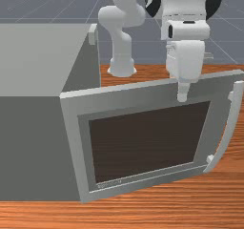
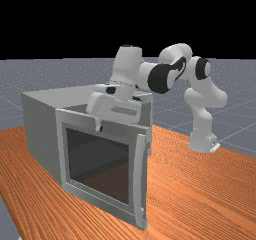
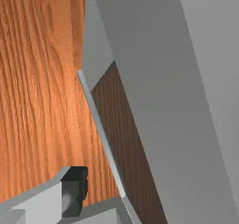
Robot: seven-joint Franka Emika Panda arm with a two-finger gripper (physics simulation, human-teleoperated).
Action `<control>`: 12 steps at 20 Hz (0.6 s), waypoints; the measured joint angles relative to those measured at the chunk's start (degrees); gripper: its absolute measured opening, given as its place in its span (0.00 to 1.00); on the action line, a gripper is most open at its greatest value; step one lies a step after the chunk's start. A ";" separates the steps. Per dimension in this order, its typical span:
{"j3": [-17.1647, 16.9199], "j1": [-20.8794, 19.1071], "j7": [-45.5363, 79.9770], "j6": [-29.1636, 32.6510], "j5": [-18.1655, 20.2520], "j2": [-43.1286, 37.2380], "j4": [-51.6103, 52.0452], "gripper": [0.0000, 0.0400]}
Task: Close the microwave
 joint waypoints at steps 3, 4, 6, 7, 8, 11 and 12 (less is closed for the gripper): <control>-0.11 -0.05 0.47 6.52 -0.31 -1.79 -4.50 1.00; 0.06 -0.15 0.28 5.63 -0.03 -0.86 -2.88 1.00; 0.38 -0.35 -0.01 4.77 0.46 0.86 -0.11 1.00; 3.60 -3.71 -10.32 9.30 3.21 -9.68 -17.30 1.00; 3.16 -3.44 -8.96 11.90 2.97 -13.48 -23.44 1.00; 2.62 -3.52 -8.19 17.23 3.19 -22.99 -37.44 1.00; 2.23 -3.49 -7.00 18.32 2.75 -24.82 -40.13 1.00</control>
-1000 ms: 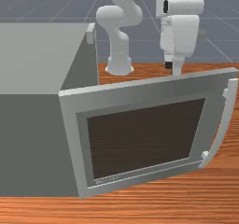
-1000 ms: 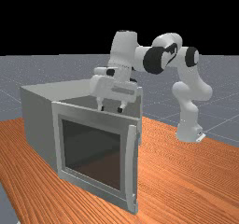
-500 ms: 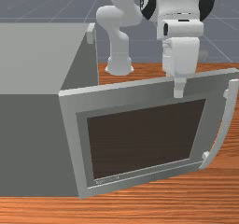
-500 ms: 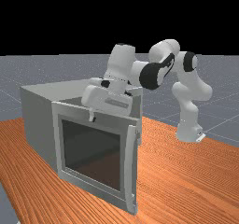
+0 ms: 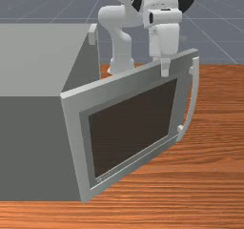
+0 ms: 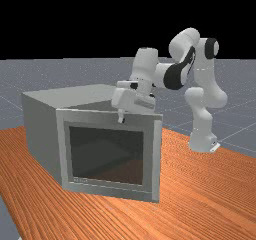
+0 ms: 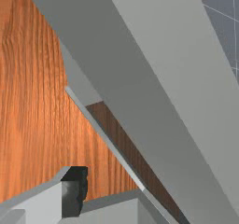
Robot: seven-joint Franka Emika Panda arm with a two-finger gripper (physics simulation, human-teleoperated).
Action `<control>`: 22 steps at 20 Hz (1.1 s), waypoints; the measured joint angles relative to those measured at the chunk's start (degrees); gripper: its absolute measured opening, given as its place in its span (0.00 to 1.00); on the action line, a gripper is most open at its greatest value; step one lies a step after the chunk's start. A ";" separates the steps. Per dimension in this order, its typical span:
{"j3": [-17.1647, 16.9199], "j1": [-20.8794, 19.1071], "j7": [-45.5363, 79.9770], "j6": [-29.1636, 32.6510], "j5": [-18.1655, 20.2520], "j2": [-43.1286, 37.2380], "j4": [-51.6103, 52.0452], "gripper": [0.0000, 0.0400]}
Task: Close the microwave
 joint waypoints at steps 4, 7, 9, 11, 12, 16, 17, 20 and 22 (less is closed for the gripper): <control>-1.08 -1.27 6.86 11.61 -5.34 -14.18 -19.96 1.00; 0.05 -3.14 7.43 16.31 -11.75 -26.09 -33.46 1.00; -0.57 -2.50 5.74 13.89 -12.55 -32.21 -39.29 1.00; 0.59 -3.14 7.55 16.31 -14.30 -34.27 -42.66 1.00; 0.41 -2.49 7.18 16.68 -13.69 -36.34 -45.85 1.00; 11.67 -5.51 30.97 5.90 -19.36 -31.35 -37.99 1.00; 15.06 -4.63 37.37 2.77 -21.28 -28.74 -34.55 1.00; 12.69 -1.56 20.98 -5.61 -19.17 -8.83 -9.14 1.00; 12.39 -1.42 18.82 -10.36 -20.68 2.85 7.25 1.00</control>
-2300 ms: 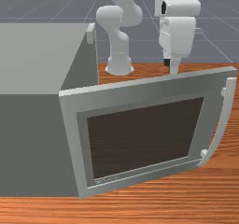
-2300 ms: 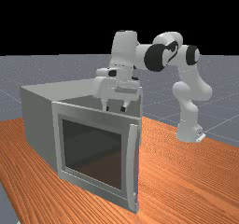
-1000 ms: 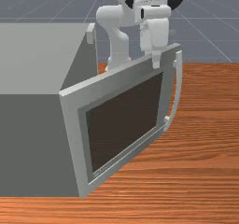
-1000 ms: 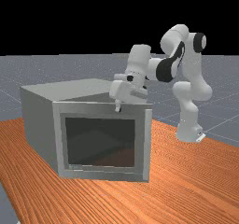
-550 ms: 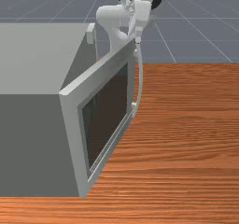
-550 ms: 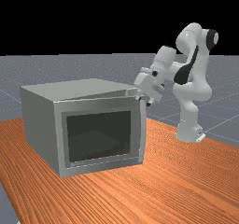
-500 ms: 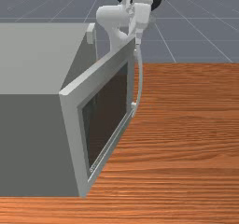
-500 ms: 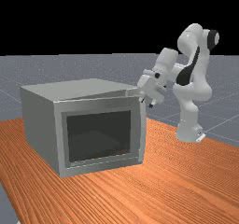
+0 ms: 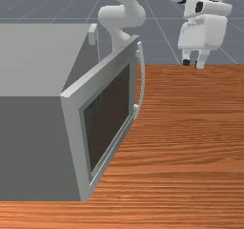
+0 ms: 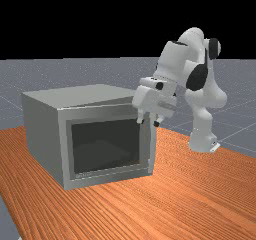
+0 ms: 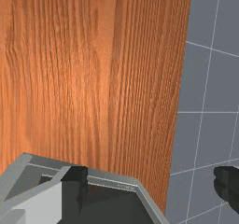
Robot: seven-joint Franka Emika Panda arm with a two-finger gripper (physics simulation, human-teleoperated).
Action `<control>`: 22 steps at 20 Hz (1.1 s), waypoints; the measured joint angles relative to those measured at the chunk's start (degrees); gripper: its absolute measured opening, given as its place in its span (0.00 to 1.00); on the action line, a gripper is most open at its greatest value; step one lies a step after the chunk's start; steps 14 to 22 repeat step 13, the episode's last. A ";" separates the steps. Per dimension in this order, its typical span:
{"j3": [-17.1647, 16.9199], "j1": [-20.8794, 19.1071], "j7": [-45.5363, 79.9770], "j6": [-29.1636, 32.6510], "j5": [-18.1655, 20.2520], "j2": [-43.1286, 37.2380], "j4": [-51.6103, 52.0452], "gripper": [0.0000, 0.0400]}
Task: Close the microwave
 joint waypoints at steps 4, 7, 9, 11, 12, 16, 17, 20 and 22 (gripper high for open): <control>-0.78 0.13 -1.52 -0.79 -0.92 10.69 11.13 1.00; -1.90 0.37 0.94 5.31 -3.11 13.98 7.62 1.00; 0.14 -4.00 -6.40 16.88 -3.80 12.70 -0.70 1.00; 2.56 -11.72 -17.28 19.52 -0.14 10.87 -4.23 1.00; 3.25 -14.72 -21.23 20.38 1.55 10.04 -5.10 1.00; -6.95 -8.67 -10.81 18.65 -11.96 9.17 -4.45 1.00; -6.95 -8.67 -10.81 18.65 -11.96 9.17 -4.45 1.00; -6.95 -8.67 -10.81 18.65 -11.96 9.17 -4.45 1.00; -6.95 -8.67 -10.81 18.65 -11.96 9.17 -4.45 1.00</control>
